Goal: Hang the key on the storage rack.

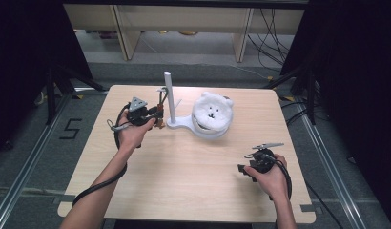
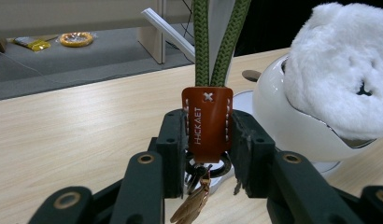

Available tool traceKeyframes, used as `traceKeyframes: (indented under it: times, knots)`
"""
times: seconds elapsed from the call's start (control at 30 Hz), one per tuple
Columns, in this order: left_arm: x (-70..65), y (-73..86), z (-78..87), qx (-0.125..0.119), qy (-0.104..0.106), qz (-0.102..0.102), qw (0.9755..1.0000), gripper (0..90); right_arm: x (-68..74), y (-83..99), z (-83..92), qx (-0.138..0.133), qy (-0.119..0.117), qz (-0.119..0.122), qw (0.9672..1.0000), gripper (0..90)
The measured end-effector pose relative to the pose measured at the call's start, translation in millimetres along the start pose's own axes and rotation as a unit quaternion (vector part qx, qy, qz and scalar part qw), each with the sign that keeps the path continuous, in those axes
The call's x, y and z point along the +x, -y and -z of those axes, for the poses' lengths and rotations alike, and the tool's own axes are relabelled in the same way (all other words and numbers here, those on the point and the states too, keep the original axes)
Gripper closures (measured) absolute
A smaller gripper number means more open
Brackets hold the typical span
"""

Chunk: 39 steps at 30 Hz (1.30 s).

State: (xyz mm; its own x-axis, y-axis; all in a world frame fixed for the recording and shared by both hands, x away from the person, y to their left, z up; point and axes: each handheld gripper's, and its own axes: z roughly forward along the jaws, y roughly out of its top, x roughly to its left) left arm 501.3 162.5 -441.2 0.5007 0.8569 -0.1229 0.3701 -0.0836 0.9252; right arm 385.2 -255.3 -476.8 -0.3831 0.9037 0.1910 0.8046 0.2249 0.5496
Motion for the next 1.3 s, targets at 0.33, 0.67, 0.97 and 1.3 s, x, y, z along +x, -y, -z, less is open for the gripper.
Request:
traceKeyframes:
  times: [0.33, 0.67, 0.97, 1.3]
  knots:
    - [-1.4, -1.3, 2.7, 0.008, -0.007, -0.008, 0.9999, 61.4, 0.1, 0.1, 0.1, 0.000, 0.000, 0.000, 1.0000, 42.3]
    - [-2.7, -0.5, 25.5, 0.007, -0.015, -0.045, 0.9988, 52.9, 2.3, -0.1, 0.9, 0.000, -0.002, -0.004, 1.0000, 42.2]
    - [-5.2, -1.0, 55.5, 0.009, -0.015, -0.079, 0.9967, 46.6, 2.7, -0.2, 0.8, -0.001, -0.002, -0.006, 1.0000, 42.2]
    - [6.1, 8.1, 81.5, 0.010, -0.028, -0.082, 0.9962, 44.2, 2.0, -1.2, 1.8, 0.007, 0.001, 0.002, 1.0000, 42.1]
